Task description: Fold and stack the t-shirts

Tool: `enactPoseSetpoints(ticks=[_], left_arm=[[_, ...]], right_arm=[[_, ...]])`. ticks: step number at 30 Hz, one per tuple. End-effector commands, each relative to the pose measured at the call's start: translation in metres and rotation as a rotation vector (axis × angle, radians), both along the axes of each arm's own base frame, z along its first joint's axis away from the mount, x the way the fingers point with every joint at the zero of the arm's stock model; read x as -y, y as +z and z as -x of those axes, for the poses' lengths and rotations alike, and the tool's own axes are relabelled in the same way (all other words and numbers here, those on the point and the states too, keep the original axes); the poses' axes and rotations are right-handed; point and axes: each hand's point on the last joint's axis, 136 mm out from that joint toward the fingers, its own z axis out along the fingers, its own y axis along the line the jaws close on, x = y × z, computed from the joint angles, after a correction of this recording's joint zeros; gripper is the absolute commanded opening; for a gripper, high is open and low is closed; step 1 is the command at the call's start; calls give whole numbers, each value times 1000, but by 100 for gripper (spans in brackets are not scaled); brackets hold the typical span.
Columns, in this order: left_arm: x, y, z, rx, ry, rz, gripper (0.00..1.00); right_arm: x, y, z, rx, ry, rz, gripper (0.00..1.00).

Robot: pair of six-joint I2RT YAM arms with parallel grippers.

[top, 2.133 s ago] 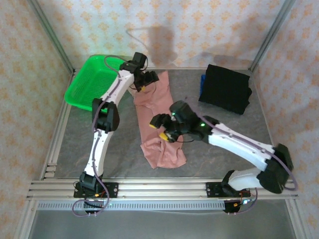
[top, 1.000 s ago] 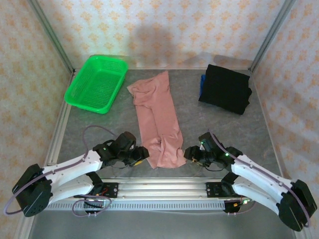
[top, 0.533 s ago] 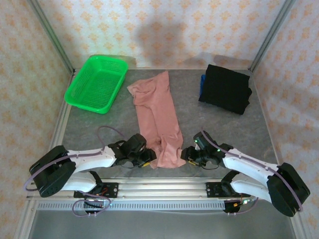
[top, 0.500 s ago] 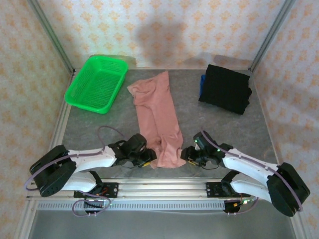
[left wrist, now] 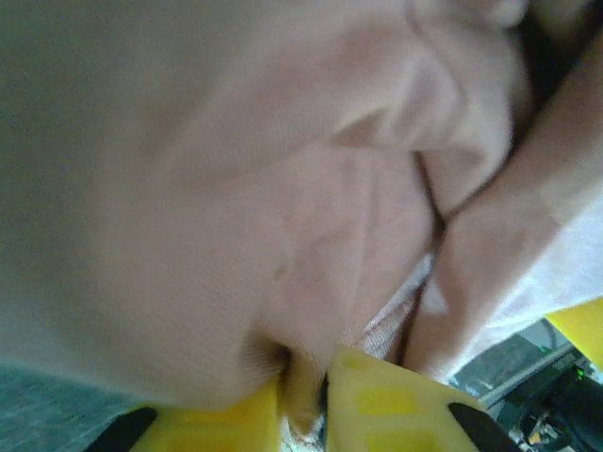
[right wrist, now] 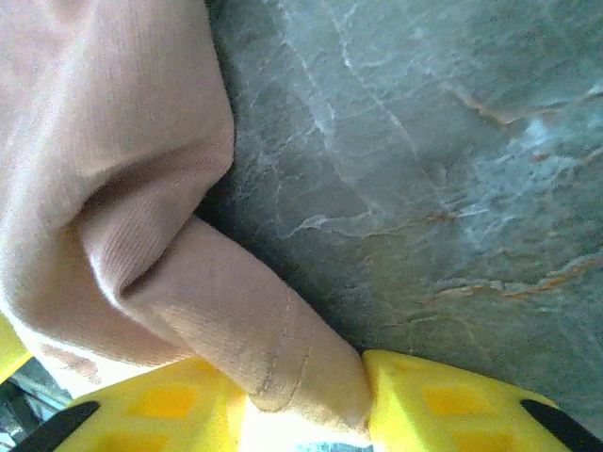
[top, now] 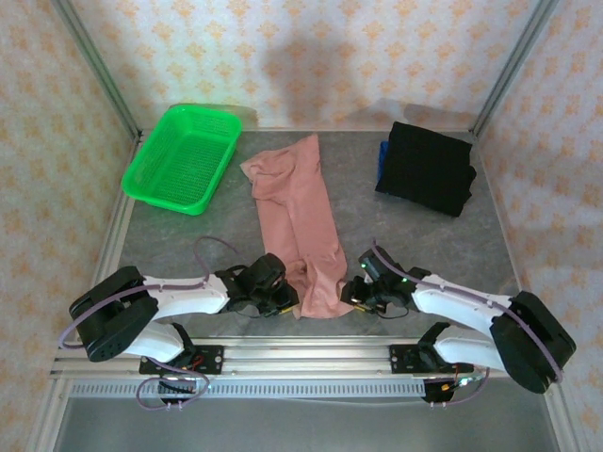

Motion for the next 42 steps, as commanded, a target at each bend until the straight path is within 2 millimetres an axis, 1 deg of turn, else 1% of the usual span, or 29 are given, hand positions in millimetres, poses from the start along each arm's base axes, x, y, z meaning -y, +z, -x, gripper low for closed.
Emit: enactPoseSetpoints(ticks=[1,3,4,5,7,8,10,14,15,19,22,27,34,38,40,42], left_arm=[[-24,-17,11,-25,-5,-132,0],[-29,-12,13,-18,-19,-156,0],[-32,-8,13,-13,-26,-170,0],[-37,-1,14,-3,-36,-187,0],[-46,13,16,25,-43,-212,0],[-53,20,18,37,-43,-223,0],[-63,31,22,56,-34,-232,0],[-79,38,35,59,0,-201,0],[-82,40,38,66,13,-180,0],[-92,47,45,82,40,-139,0],[-93,53,48,89,41,-115,0],[-98,66,51,107,34,-112,0],[-97,74,56,109,31,-66,0],[-99,89,59,125,17,-48,0],[-99,100,57,143,24,-39,0],[-94,114,51,175,37,-7,0]], right_arm=[[-30,6,-18,68,12,-89,26],[-34,9,-21,78,2,-98,11],[-34,11,-21,80,-5,-100,7],[-34,15,-22,81,-25,-100,0],[-31,22,-23,85,-77,-100,0],[-31,35,-24,109,-112,-130,0],[-26,50,-23,125,-169,-147,0],[-7,75,-13,133,-254,-142,0],[-4,78,-10,124,-262,-145,0],[-4,92,0,120,-258,-161,0],[-12,96,6,116,-236,-168,0],[-23,93,17,96,-213,-130,0],[-38,99,32,94,-189,-99,0],[-46,109,36,111,-177,-100,0],[-47,119,33,129,-179,-98,0],[-47,131,25,170,-194,-96,0]])
